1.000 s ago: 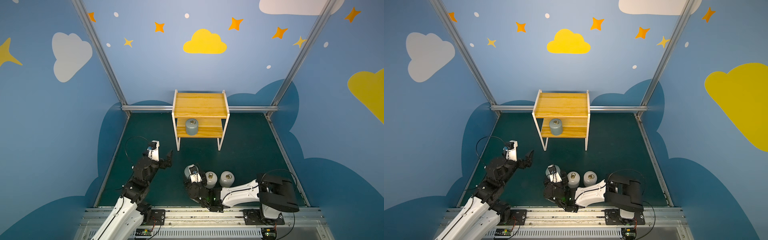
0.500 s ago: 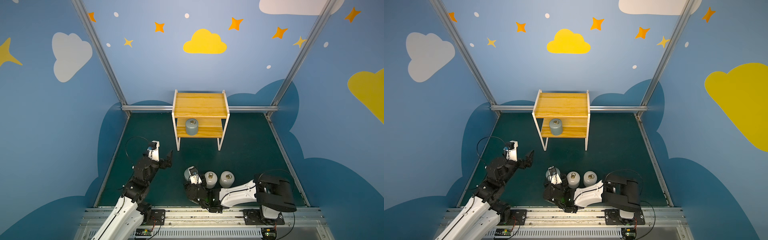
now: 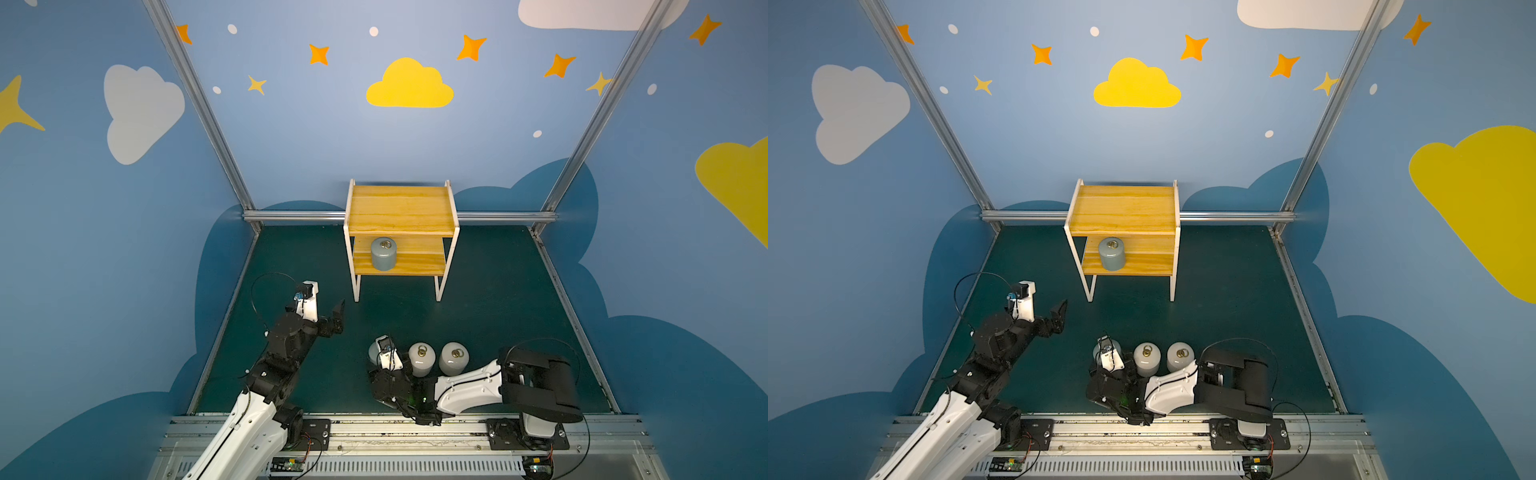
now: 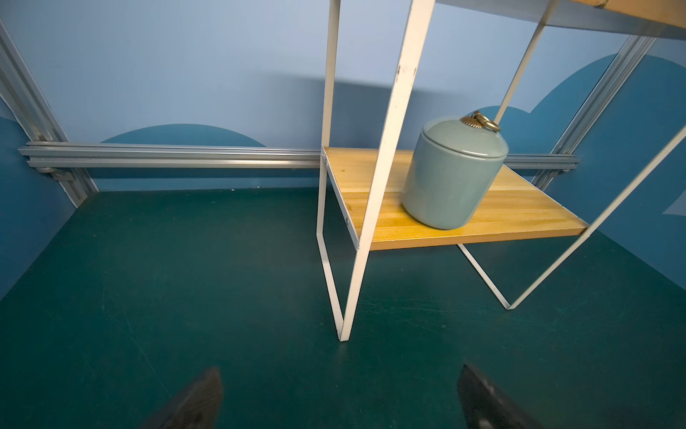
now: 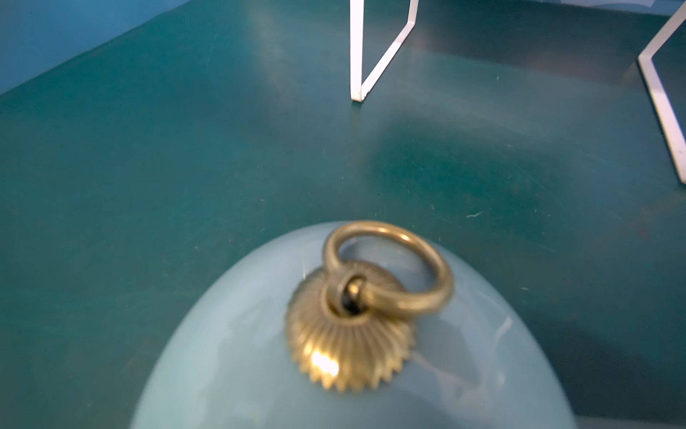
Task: Remove the tea canisters from the shelf
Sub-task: Place the tea canister at the center of the board.
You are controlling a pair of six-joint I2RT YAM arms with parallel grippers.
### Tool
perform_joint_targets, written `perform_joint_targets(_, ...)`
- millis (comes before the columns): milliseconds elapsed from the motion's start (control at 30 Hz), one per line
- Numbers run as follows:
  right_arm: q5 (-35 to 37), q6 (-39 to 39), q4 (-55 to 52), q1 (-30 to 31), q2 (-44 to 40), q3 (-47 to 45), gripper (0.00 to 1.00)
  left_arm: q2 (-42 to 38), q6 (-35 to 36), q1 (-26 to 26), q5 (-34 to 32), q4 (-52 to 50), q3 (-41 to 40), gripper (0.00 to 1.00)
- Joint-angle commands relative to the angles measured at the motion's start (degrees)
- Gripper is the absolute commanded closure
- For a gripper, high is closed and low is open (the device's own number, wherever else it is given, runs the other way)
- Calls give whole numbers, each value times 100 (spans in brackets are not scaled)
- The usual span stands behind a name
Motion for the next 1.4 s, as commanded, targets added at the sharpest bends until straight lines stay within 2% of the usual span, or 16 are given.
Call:
perform_joint_targets(0,103,174,9,-84,89,184,40,17,-33,52,74,171,-41,0)
perform_joint_targets(833,-161,330,-281,-141,255,330,33,8,-40,90,117,215,-75,0)
perform_joint_targets(1367,-219,330,-352,-146,294,396,23,-9,-36,98,117,214,-74,0)
